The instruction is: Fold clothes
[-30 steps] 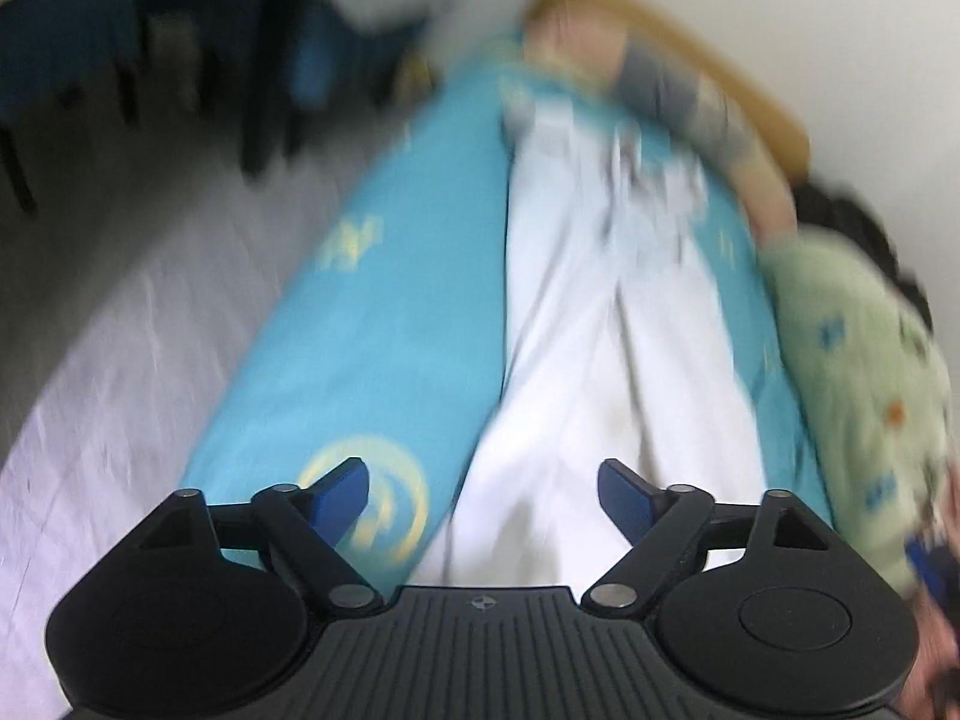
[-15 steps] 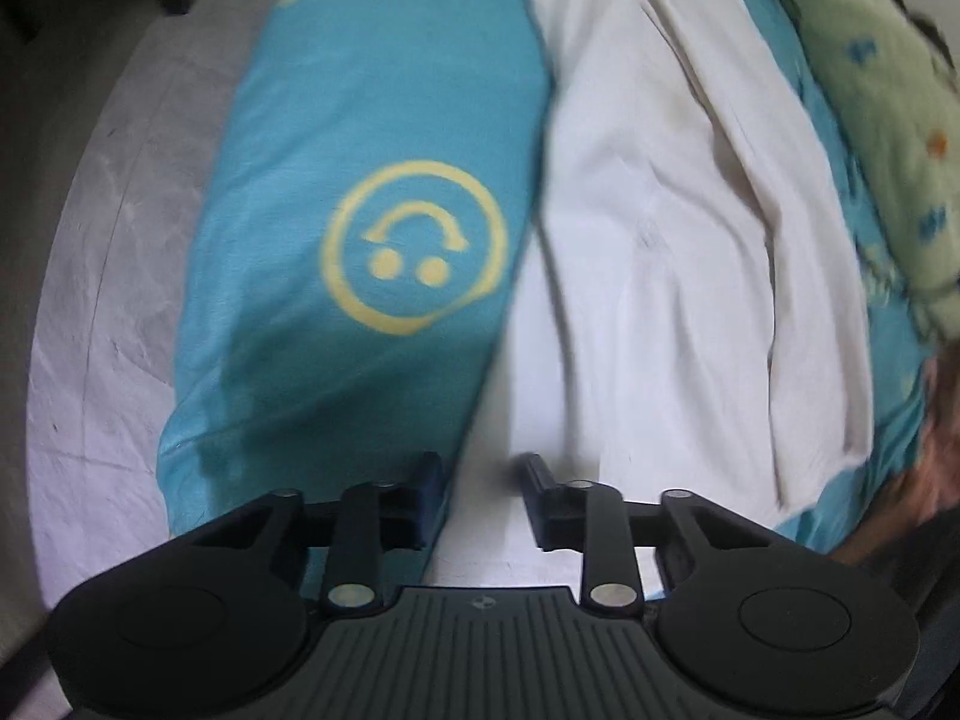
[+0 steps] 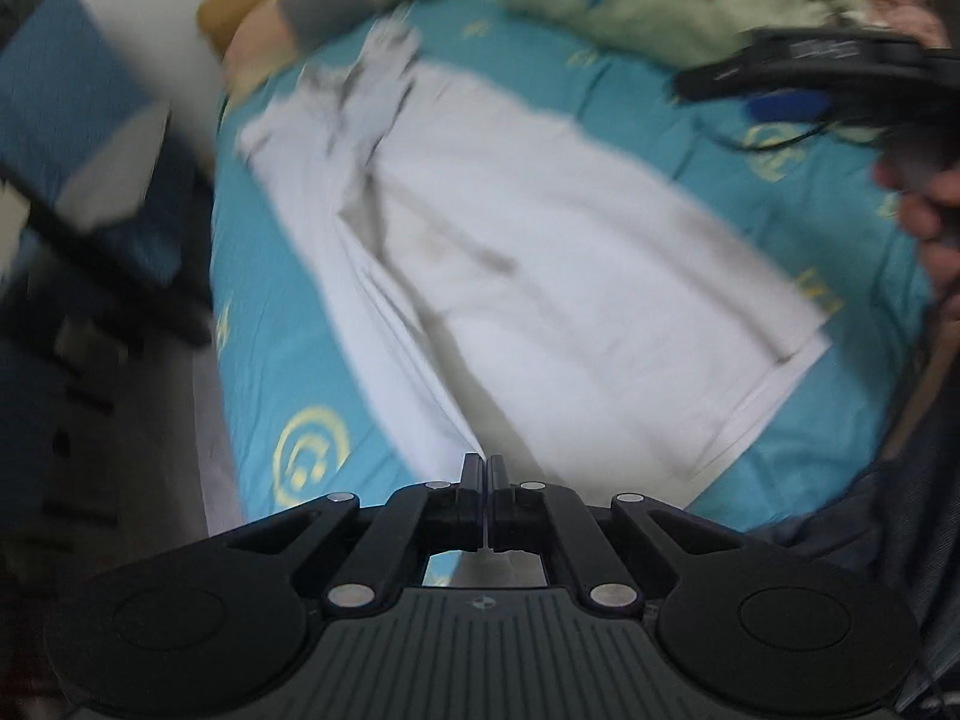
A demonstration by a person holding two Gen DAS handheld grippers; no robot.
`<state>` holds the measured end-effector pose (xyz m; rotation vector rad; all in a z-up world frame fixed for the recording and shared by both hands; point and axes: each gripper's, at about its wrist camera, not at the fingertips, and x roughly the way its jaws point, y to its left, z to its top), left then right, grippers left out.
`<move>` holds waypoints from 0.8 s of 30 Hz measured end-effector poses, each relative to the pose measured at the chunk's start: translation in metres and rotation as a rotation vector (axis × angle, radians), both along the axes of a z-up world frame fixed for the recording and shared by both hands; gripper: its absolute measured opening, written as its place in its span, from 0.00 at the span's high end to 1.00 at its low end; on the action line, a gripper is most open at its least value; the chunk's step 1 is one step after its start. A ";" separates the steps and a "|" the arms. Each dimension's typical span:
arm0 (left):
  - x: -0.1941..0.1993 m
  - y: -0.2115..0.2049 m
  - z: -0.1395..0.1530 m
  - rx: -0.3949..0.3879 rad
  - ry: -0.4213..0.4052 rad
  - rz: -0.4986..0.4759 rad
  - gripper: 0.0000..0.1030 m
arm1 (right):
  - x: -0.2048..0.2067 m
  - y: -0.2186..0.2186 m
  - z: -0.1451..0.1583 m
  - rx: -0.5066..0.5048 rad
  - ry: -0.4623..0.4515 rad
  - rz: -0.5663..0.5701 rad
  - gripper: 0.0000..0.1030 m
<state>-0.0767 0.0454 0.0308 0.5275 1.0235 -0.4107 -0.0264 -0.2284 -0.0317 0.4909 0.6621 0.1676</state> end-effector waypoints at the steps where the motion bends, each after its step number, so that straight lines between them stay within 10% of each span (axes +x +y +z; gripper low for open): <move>1: -0.006 -0.010 -0.001 -0.021 -0.010 -0.011 0.99 | 0.000 -0.002 -0.001 0.008 0.004 0.000 0.16; 8: 0.004 -0.034 -0.073 -0.141 0.173 0.065 0.98 | 0.005 -0.014 -0.017 0.036 0.074 0.023 0.16; 15: 0.036 0.028 -0.087 -0.386 0.350 0.389 0.35 | 0.014 -0.026 -0.056 0.196 0.228 0.097 0.17; 24: 0.055 0.105 -0.108 -0.467 0.385 0.743 0.23 | 0.014 -0.034 -0.095 0.222 0.383 0.019 0.18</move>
